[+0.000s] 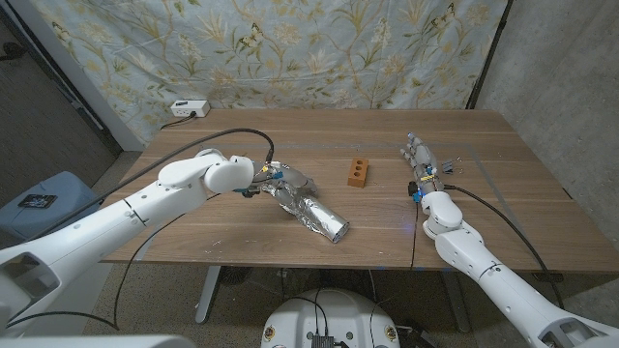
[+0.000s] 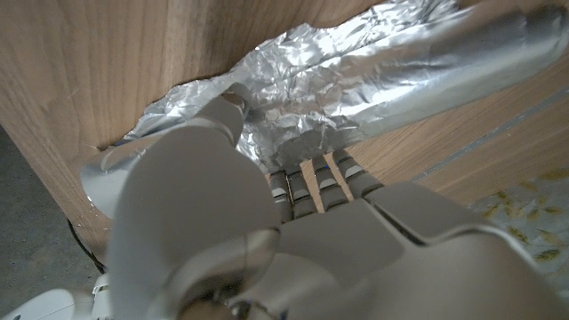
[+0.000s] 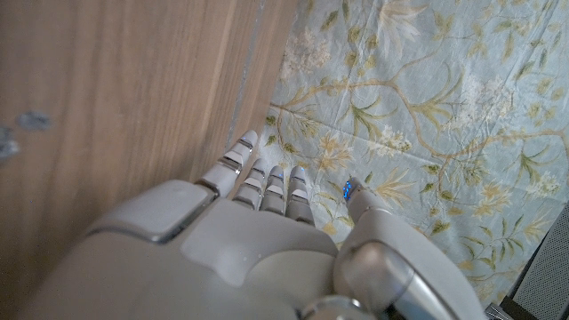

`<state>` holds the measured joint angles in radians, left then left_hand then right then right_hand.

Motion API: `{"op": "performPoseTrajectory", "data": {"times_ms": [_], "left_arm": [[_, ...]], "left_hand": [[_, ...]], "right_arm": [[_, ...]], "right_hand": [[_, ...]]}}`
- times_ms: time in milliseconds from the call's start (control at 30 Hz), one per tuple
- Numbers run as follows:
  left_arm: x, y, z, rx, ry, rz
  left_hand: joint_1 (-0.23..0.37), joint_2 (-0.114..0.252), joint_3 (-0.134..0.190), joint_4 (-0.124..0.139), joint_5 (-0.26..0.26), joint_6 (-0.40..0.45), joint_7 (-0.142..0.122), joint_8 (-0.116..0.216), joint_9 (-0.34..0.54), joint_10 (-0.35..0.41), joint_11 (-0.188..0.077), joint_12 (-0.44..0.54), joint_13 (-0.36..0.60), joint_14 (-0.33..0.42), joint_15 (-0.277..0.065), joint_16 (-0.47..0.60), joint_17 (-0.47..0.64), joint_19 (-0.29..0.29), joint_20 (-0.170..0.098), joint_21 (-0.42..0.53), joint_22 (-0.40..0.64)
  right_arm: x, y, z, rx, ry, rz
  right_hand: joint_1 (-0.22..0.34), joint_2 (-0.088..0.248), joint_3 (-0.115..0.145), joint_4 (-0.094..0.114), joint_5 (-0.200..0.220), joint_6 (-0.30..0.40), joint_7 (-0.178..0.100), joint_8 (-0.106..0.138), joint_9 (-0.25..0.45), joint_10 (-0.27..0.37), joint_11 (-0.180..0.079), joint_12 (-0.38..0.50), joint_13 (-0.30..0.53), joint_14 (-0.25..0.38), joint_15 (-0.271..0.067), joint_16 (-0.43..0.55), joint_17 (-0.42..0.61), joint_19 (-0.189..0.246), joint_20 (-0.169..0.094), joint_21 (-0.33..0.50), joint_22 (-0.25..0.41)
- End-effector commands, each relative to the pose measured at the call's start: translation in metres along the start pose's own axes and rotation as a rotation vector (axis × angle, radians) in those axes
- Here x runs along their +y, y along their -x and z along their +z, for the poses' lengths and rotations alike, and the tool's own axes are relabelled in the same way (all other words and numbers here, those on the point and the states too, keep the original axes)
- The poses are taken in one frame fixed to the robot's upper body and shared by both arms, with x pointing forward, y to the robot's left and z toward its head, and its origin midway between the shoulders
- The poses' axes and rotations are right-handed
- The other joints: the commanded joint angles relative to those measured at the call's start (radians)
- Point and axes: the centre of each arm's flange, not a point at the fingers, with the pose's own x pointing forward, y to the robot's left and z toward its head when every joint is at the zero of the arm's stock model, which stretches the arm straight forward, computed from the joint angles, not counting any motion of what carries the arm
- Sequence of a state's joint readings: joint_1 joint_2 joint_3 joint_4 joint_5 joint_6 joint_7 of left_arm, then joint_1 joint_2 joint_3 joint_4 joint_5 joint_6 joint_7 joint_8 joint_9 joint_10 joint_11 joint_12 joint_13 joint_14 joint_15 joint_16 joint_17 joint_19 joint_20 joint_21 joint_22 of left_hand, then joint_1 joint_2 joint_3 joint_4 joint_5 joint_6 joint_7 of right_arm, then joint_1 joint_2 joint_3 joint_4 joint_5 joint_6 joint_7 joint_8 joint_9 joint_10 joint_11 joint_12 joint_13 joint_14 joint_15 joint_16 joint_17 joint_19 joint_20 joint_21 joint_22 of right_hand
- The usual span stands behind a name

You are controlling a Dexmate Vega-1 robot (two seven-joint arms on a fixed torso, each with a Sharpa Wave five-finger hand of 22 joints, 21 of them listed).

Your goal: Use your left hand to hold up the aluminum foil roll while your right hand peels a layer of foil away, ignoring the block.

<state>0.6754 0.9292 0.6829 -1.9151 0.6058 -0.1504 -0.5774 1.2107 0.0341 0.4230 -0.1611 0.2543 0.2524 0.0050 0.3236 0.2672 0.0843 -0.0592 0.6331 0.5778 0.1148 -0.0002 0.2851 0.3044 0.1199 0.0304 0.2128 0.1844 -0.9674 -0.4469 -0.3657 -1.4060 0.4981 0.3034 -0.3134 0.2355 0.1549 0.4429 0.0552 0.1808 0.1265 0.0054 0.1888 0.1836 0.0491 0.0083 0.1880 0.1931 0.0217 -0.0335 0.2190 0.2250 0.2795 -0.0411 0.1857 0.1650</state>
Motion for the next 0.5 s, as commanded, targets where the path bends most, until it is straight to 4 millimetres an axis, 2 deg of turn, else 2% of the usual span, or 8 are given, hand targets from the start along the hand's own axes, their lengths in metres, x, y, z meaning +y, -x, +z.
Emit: {"op": "performPoseTrajectory", "data": {"times_ms": [33,200,333,433,500], "left_arm": [[0.0012,-0.0014,0.0016,0.008,-0.009,-0.003],[0.0002,-0.0016,0.0007,0.021,-0.011,-0.004],[-0.0018,-0.0020,0.0010,0.028,-0.013,0.009],[-0.0033,-0.0033,0.0007,0.034,-0.014,0.010],[-0.0035,-0.0034,0.0006,0.036,-0.018,0.010]], "left_hand": [[0.013,0.000,-0.005,-0.002,-0.004,0.019,-0.002,0.011,0.005,0.021,-0.003,0.016,0.011,0.017,-0.004,0.012,0.009,0.015,0.001,0.004,0.001],[0.022,0.006,-0.011,-0.002,-0.003,0.037,0.012,0.024,0.011,0.035,-0.002,0.035,0.024,0.038,-0.003,0.026,0.020,0.018,0.003,0.004,0.002],[0.035,0.010,-0.024,-0.003,-0.002,0.088,0.022,0.055,0.024,0.069,-0.006,0.072,0.049,0.072,-0.011,0.051,0.040,0.034,0.008,0.008,0.003],[0.046,0.010,-0.034,-0.005,0.000,0.118,0.007,0.078,0.035,0.095,-0.018,0.100,0.068,0.085,-0.013,0.065,0.055,0.039,0.007,0.008,0.004],[0.051,0.012,-0.037,-0.005,0.001,0.124,0.005,0.086,0.040,0.100,-0.017,0.109,0.076,0.095,-0.014,0.072,0.061,0.044,0.009,0.009,0.005]], "right_arm": [[-0.0018,-0.0017,-0.0039,0.011,-0.002,-0.003],[-0.0007,-0.0040,-0.0066,0.017,-0.006,0.000],[0.0002,-0.0057,-0.0088,0.021,-0.008,0.001],[0.0001,-0.0069,-0.0125,0.028,-0.011,-0.001],[0.0000,-0.0070,-0.0136,0.029,-0.013,-0.001]], "right_hand": [[0.013,0.020,-0.001,-0.002,0.004,-0.006,-0.004,0.001,0.003,-0.007,0.001,0.005,0.002,-0.010,-0.009,0.004,0.004,-0.004,-0.054,0.003,0.003],[0.013,0.021,-0.001,-0.002,0.004,-0.006,-0.004,0.001,0.003,-0.008,0.002,0.006,0.002,-0.011,-0.010,0.004,0.004,-0.004,-0.054,0.003,0.003],[0.013,0.021,-0.001,-0.002,0.004,-0.006,-0.003,0.001,0.003,-0.007,0.001,0.006,0.002,-0.010,-0.010,0.004,0.004,-0.004,-0.054,0.003,0.003],[0.013,0.021,-0.001,-0.002,0.004,-0.005,-0.003,0.001,0.003,-0.008,0.000,0.006,0.002,-0.010,-0.010,0.004,0.004,-0.004,-0.054,0.003,0.003],[0.013,0.021,-0.001,-0.002,0.004,-0.006,-0.003,0.001,0.003,-0.008,0.000,0.006,0.002,-0.010,-0.010,0.004,0.004,-0.004,-0.054,0.003,0.003]]}}
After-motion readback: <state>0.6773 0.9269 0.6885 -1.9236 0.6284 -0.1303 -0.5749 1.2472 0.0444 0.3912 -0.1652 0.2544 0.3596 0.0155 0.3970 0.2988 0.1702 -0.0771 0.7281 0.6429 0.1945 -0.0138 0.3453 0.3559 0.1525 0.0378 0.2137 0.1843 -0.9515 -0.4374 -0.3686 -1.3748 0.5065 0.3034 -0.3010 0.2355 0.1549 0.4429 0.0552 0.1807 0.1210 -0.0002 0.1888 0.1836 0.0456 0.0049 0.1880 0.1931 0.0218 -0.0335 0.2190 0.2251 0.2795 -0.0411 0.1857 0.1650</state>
